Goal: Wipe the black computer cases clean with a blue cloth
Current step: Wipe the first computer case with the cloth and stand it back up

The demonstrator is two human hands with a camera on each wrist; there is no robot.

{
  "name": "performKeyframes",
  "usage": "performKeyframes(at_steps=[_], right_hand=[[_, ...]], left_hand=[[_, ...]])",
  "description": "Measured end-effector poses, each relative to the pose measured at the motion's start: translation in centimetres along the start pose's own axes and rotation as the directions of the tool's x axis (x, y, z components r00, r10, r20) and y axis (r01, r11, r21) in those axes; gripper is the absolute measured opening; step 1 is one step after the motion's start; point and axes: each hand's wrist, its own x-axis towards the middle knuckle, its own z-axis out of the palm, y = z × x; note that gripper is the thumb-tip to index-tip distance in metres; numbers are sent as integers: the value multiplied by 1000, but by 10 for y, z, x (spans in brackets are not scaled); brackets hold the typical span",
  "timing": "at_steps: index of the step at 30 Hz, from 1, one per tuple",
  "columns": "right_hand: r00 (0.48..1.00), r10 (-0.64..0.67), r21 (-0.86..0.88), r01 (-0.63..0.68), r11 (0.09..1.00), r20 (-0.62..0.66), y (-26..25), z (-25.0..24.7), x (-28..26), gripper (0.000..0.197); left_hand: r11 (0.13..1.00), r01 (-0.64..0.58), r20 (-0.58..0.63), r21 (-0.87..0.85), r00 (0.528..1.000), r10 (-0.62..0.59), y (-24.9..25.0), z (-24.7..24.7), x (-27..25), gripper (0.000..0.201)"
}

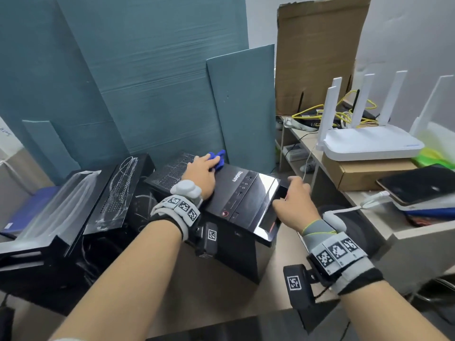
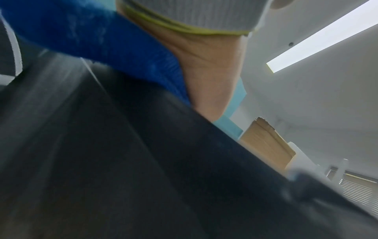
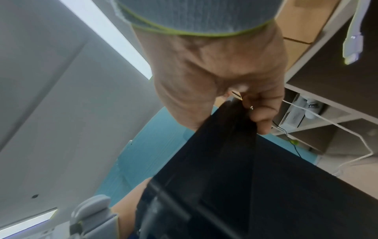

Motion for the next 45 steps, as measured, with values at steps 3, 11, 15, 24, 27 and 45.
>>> performKeyframes(at_steps=[3, 11, 15, 24, 27, 45], right_hand=[[1000, 11, 14, -12, 1000, 28, -2, -8, 8, 70], [999, -30, -86, 32, 996, 29, 5, -44, 36, 65], [997, 26, -301, -2, 953, 74, -6, -55, 42, 53], [922, -183, -614, 367, 699, 342, -99, 25, 66, 54], [912, -176, -665, 393, 635, 370, -77, 39, 72, 63], [917, -193, -655, 386, 650, 348, -73, 37, 76, 62]], left_hand=[[999, -41, 51, 15, 998, 40, 12, -2, -4, 47], [974, -223, 175, -48, 958, 229, 31, 9, -15, 53], [993, -39, 76, 109, 997, 31, -12, -11, 8, 50], [974, -211, 165, 85, 967, 195, 32, 6, -9, 50], [987, -92, 141, 131, 987, 74, -3, -13, 0, 53], [988, 152, -285, -40, 946, -157, -61, -14, -1, 29]])
